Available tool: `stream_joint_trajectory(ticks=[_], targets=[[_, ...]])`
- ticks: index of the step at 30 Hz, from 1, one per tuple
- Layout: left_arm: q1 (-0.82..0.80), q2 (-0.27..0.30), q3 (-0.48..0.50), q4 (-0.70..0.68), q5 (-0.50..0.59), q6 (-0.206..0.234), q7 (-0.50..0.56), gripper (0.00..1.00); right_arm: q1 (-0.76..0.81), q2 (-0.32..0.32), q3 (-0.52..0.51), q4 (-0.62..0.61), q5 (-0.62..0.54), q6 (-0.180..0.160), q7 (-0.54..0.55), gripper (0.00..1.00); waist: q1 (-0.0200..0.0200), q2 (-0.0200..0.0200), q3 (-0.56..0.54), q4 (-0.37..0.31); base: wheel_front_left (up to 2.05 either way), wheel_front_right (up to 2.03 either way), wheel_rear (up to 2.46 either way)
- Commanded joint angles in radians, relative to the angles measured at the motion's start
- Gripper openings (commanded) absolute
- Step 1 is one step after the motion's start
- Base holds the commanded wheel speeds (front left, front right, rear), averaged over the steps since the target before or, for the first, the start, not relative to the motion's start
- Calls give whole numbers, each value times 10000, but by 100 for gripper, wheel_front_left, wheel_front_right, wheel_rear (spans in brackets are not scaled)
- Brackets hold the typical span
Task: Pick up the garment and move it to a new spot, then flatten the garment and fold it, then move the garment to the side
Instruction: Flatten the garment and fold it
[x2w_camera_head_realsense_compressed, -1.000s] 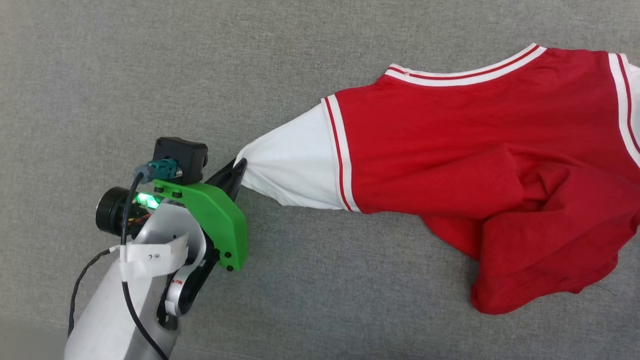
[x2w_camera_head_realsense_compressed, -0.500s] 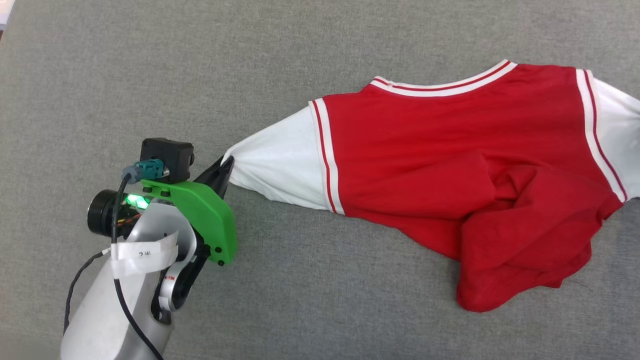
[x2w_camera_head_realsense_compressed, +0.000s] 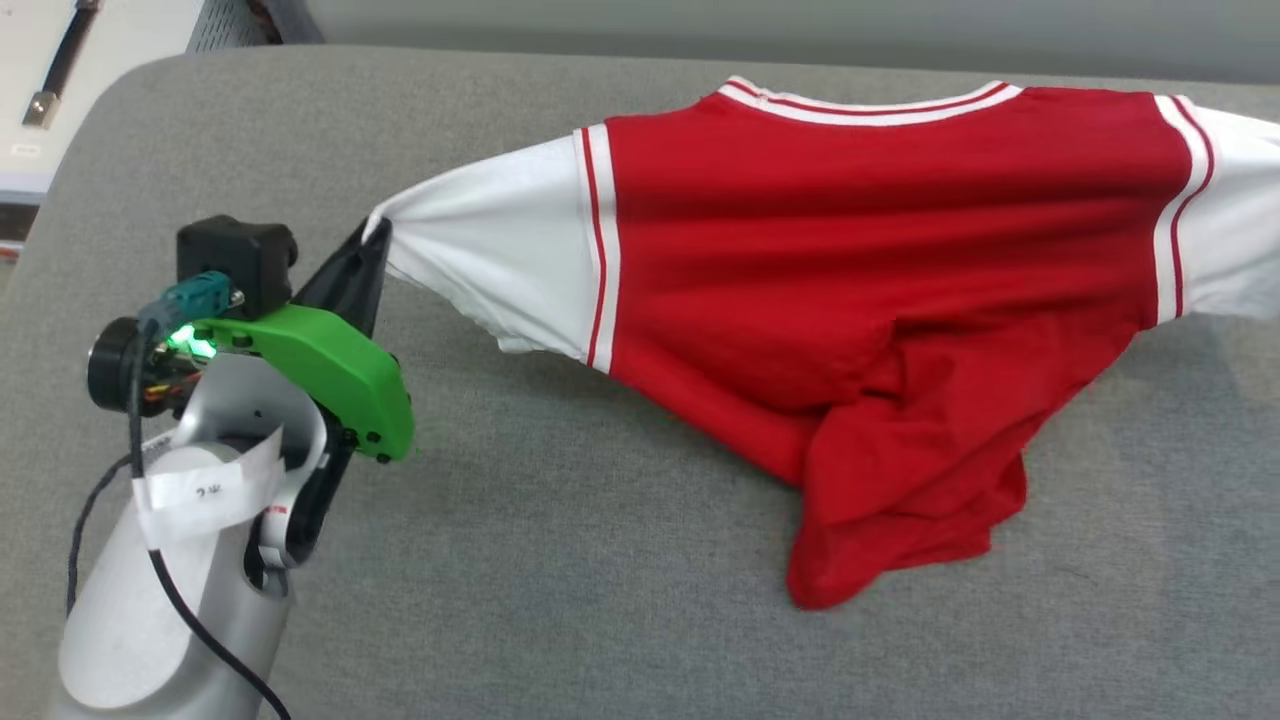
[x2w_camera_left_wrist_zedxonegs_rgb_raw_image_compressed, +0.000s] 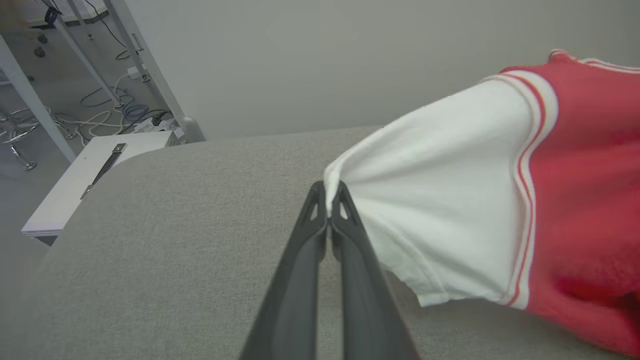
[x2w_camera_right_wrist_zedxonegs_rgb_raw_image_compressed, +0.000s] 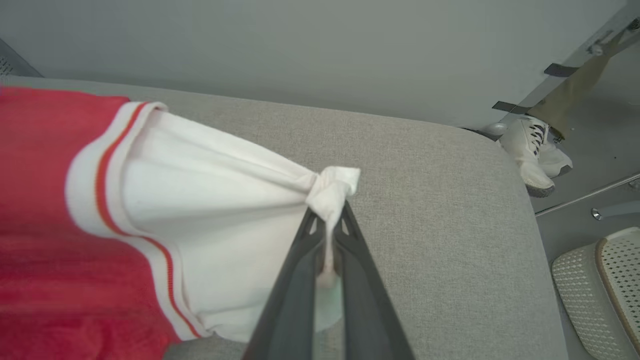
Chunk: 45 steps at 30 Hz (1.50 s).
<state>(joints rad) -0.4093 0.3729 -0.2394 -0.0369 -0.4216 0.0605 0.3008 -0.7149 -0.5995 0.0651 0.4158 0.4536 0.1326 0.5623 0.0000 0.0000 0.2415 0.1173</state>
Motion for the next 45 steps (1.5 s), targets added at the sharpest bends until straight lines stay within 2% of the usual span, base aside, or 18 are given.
stream_joint_trajectory(ticks=[1, 14, 29, 38, 45], targets=[[-246, 197, 219, -36, 75, 93, -156, 0, 42, -179, -54, -82, 62, -19, -275, 0, 0, 0, -833, -342, 0, 0, 0], [-565, 985, 885, -1196, 349, 122, -887, 0, 326, -308, -395, -1244, 349, -19, -1866, 0, 0, 0, -2116, -793, 0, 0, 0], [-612, 1502, 1357, -2384, 255, 100, -1099, 0, 661, -277, -1059, -2992, 412, -19, -1848, 0, 0, 0, -2629, -937, 0, 0, 0], [-987, 1924, 1589, -2352, 6, -180, -982, 0, 270, -218, -1286, -3245, 190, -19, -2095, 0, 0, 0, -1913, -923, 0, 0, 0], [-2663, 2313, 1620, -1727, -247, -794, -959, 0, -1230, -95, -1215, -3059, -227, -19, -2348, 0, 0, 0, -275, -877, 0, 0, 0]])
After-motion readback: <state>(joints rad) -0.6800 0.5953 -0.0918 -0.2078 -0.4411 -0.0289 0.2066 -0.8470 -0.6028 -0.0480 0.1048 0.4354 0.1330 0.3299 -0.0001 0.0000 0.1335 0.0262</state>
